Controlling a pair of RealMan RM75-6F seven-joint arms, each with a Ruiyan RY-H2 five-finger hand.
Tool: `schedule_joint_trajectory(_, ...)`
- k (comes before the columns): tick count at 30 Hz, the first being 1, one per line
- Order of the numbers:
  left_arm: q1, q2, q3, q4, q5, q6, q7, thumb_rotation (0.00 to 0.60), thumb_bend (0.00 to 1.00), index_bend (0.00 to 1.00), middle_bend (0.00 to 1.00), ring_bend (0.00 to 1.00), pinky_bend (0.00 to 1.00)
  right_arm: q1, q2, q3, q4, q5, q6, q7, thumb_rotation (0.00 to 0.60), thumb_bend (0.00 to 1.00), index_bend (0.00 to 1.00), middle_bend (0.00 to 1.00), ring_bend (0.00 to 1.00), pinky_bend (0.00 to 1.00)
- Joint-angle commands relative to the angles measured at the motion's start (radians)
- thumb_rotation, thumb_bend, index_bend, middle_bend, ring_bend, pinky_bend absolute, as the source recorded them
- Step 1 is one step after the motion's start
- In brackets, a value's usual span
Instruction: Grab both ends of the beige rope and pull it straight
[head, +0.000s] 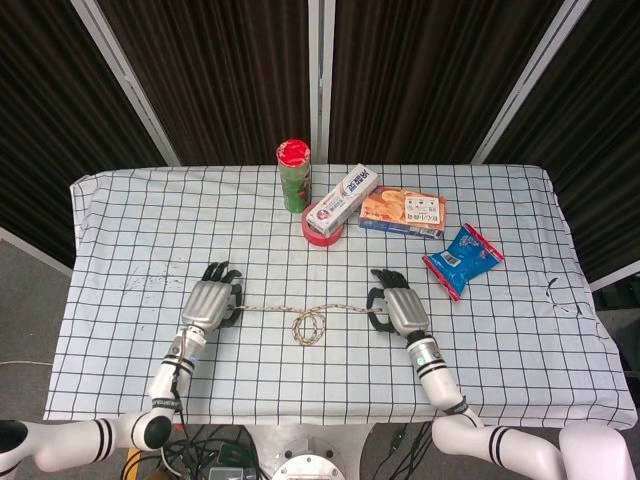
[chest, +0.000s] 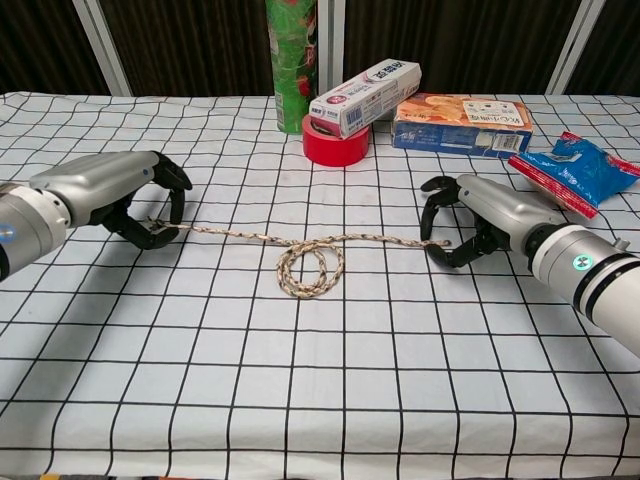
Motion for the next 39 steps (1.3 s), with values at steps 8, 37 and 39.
schedule_joint_trajectory(8,0.000,0.002,0.000,0.000,-0.003,-0.002,-0.004,0.600,0.37,0.59,0.18,0.00,0.05,0.000,-0.004,-0.002,0.008,-0.005,0.006,0.009,0.600,0.36,0.57,0.11,0.00,0.00)
schedule_joint_trajectory(37,0.029,0.050,0.002,-0.004,0.021,0.028,-0.050,0.600,0.37,0.59,0.18,0.00,0.05,-0.075,0.080,-0.029,-0.111,-0.068,0.138,0.035,0.600,0.39,0.64,0.15,0.00,0.00)
schedule_joint_trajectory(39,0.034,0.060,0.002,-0.008,0.025,0.031,-0.058,0.600,0.37,0.59,0.18,0.00,0.05,-0.091,0.098,-0.038,-0.137,-0.078,0.161,0.028,0.600,0.39,0.64,0.15,0.00,0.00)
